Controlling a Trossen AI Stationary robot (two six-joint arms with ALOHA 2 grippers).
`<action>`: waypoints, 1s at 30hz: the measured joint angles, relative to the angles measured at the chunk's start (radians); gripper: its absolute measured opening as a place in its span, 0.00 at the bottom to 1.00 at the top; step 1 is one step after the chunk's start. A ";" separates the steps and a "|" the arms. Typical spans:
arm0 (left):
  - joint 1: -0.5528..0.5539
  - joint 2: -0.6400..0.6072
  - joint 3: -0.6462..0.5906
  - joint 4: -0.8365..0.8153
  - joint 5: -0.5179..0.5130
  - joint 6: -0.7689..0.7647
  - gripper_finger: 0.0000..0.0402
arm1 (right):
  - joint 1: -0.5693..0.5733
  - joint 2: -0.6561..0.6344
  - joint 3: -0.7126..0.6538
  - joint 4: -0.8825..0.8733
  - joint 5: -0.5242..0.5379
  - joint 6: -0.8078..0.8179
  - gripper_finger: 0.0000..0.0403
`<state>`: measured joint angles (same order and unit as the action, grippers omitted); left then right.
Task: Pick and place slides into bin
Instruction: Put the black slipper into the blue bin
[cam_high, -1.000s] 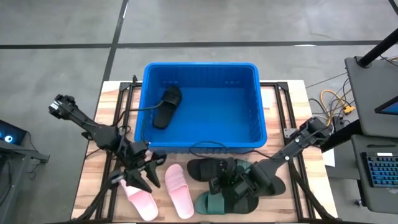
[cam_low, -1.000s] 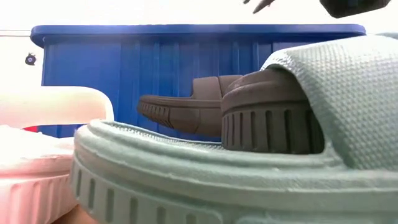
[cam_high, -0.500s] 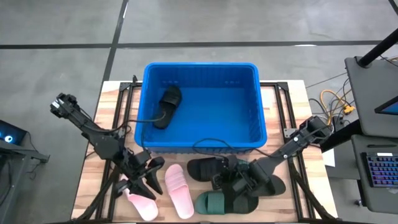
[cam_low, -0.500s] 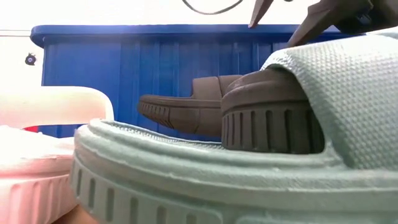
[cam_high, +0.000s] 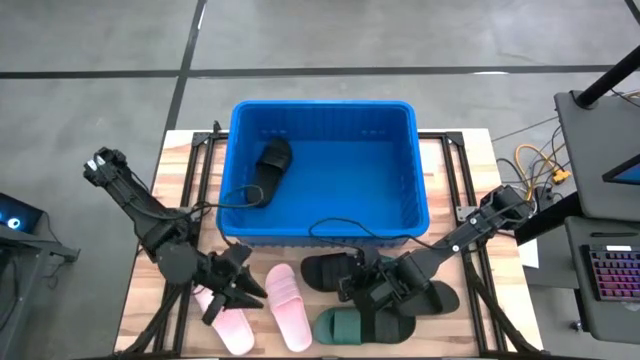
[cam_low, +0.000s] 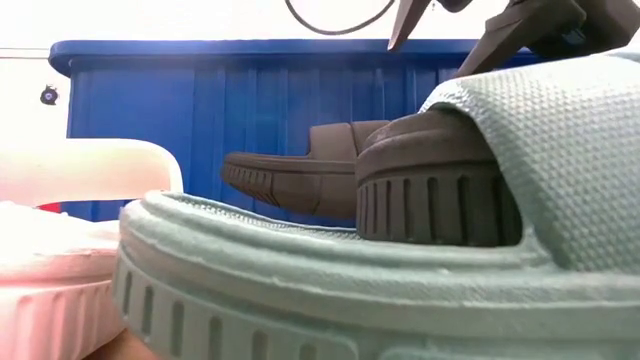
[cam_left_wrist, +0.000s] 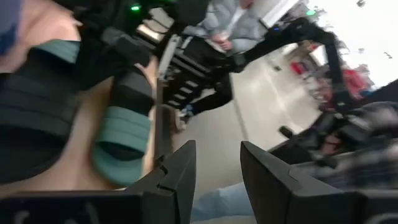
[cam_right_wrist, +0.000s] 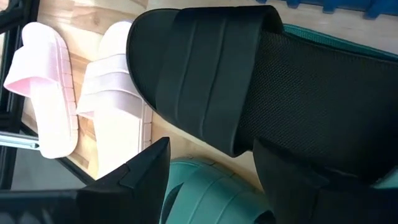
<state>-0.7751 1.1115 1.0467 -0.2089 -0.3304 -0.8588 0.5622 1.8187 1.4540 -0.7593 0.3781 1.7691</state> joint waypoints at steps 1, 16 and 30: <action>-0.012 0.003 0.004 -0.008 -0.018 0.000 0.27 | 0.000 0.000 0.000 0.006 -0.005 0.000 0.55; -0.090 0.137 0.034 -0.329 -0.150 -0.182 0.27 | -0.027 0.000 -0.009 0.007 -0.024 -0.023 0.55; -0.090 0.230 0.185 -0.627 -0.180 -0.183 0.27 | -0.040 0.000 -0.068 0.082 -0.116 -0.019 0.55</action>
<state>-0.8650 1.3417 1.2315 -0.8363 -0.5104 -1.0418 0.5224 1.8191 1.3861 -0.6770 0.2620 1.7496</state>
